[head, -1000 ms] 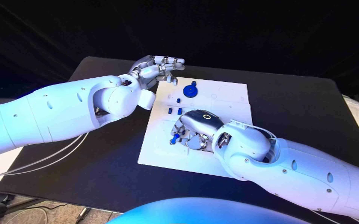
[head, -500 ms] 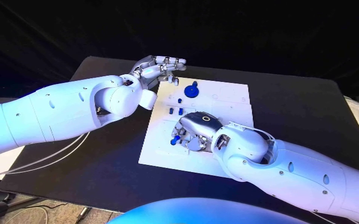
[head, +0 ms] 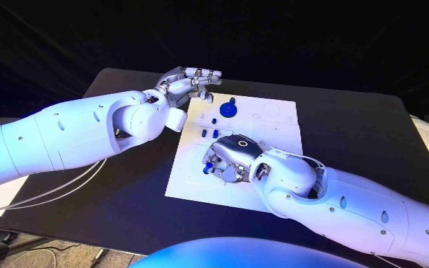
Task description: Assemble the parts on the task board
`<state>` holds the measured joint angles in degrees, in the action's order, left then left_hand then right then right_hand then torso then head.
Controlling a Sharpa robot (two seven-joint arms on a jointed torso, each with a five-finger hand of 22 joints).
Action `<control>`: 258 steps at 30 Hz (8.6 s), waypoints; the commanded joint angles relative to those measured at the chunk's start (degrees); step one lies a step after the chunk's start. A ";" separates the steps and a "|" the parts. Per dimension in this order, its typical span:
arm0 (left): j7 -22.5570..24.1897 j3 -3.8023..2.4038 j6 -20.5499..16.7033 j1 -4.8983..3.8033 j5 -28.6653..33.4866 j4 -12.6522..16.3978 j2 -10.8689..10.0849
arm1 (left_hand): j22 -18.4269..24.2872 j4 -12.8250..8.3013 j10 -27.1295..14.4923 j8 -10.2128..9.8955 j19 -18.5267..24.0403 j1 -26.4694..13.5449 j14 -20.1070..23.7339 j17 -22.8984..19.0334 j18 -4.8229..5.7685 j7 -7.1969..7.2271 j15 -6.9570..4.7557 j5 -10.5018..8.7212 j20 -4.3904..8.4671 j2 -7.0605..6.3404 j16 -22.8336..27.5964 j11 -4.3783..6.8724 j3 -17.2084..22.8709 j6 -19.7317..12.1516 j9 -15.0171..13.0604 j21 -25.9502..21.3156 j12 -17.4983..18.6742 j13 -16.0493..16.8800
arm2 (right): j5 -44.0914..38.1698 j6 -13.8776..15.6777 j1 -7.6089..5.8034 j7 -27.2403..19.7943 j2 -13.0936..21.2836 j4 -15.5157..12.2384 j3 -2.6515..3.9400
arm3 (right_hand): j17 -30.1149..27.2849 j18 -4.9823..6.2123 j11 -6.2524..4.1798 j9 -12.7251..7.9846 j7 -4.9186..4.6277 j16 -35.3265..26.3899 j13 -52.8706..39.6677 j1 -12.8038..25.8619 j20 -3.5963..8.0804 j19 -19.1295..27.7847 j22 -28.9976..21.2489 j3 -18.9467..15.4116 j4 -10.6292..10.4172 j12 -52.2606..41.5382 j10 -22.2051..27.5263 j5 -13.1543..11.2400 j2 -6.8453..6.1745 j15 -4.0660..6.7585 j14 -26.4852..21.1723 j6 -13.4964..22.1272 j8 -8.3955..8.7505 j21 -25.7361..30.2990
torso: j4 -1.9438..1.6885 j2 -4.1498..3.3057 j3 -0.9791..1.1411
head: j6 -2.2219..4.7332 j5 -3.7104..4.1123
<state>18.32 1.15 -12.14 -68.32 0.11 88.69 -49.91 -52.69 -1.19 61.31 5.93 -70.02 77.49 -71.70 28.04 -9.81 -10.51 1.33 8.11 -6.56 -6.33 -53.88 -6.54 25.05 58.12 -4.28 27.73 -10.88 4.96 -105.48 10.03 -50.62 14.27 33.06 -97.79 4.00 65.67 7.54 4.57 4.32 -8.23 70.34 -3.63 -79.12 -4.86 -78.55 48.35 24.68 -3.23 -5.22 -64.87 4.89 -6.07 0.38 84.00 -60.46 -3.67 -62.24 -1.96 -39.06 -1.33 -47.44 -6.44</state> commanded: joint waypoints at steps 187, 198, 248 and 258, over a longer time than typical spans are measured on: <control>-1.74 0.54 3.57 0.34 -2.30 0.00 -1.66 | 0.38 -0.30 -1.05 0.10 -0.07 0.09 0.65 -0.22 -0.59 -0.48 0.04 0.32 -0.31 0.14 -0.12 -0.24 -0.89 -0.99 0.23 -0.62 -0.97 -0.09 | 9.11 6.98 5.57 20.33 15.32 -9.97 4.18 | 15.38 -2.83 -5.34 22.22 4.58 13.30 -63.98 -1.39 3.57 -4.05 18.08 -34.53 -4.14 -55.15 -12.93 -1.18 9.78 4.30 4.24 1.47 -15.79 -13.08 | 1.43 0.37 -1.03 | 0.24 7.98; -1.76 0.55 3.58 0.35 -2.30 0.05 -1.94 | 0.40 -0.34 -1.11 0.09 -0.08 0.14 0.66 -0.23 -0.59 -0.51 0.06 0.33 -0.32 0.16 -0.13 -0.26 -0.89 -1.05 0.24 -0.63 -1.01 -0.09 | 12.12 13.72 5.50 19.61 21.14 -13.10 4.36 | 16.31 -3.02 -4.99 21.81 4.10 13.95 -65.32 2.50 3.46 -4.49 19.04 -35.23 -7.42 -56.38 -13.78 4.92 9.88 4.07 4.46 2.76 -13.76 -13.71 | 1.59 0.47 -1.18 | 0.57 8.88; -2.08 0.58 4.09 0.52 -2.66 0.17 -2.67 | 0.41 -0.37 -1.15 0.08 -0.09 0.17 0.67 -0.23 -0.58 -0.54 0.07 0.34 -0.33 0.16 -0.14 -0.28 -0.91 -1.10 0.24 -0.64 -1.06 -0.09 | 5.23 1.78 6.71 19.66 28.35 -11.59 4.51 | 16.27 -2.87 -4.47 16.36 3.59 13.67 -67.14 4.66 2.94 -4.17 18.40 -35.52 -12.27 -56.74 -14.25 8.79 6.96 3.58 4.36 -0.79 -7.36 -13.12 | 2.34 0.55 -1.20 | 0.51 9.40; -2.18 0.58 4.22 0.52 -2.82 0.08 -2.52 | 0.44 -0.39 -1.20 0.11 -0.11 0.20 0.69 -0.25 -0.58 -0.57 0.10 0.34 -0.35 0.22 -0.16 -0.31 -0.93 -1.13 0.24 -0.66 -1.16 -0.09 | 1.63 0.12 7.24 19.64 26.66 -10.49 4.50 | 16.32 -2.86 -4.66 16.39 3.74 13.67 -67.22 1.54 3.05 -4.13 18.40 -34.61 -10.83 -56.53 -14.11 9.78 7.09 3.74 4.37 -1.17 -7.19 -13.09 | 2.29 0.58 -1.22 | 0.20 9.34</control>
<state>16.02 1.76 -9.04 -67.79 -2.39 88.71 -52.54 -52.30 -1.52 60.50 5.93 -70.01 77.49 -71.27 27.84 -9.81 -11.12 1.34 8.11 -6.56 -6.33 -53.88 -6.94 24.43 57.51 -4.11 27.29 -11.88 4.96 -100.68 12.82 -43.74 33.69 59.99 -108.62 8.73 74.94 4.83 0.17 20.82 -4.65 84.10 -70.73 -76.86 -1.88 -82.77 66.71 -10.01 -14.39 -61.97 -78.89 14.43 1.03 4.00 84.12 -61.26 -11.15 -75.58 0.37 -38.48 -2.54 -47.15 2.98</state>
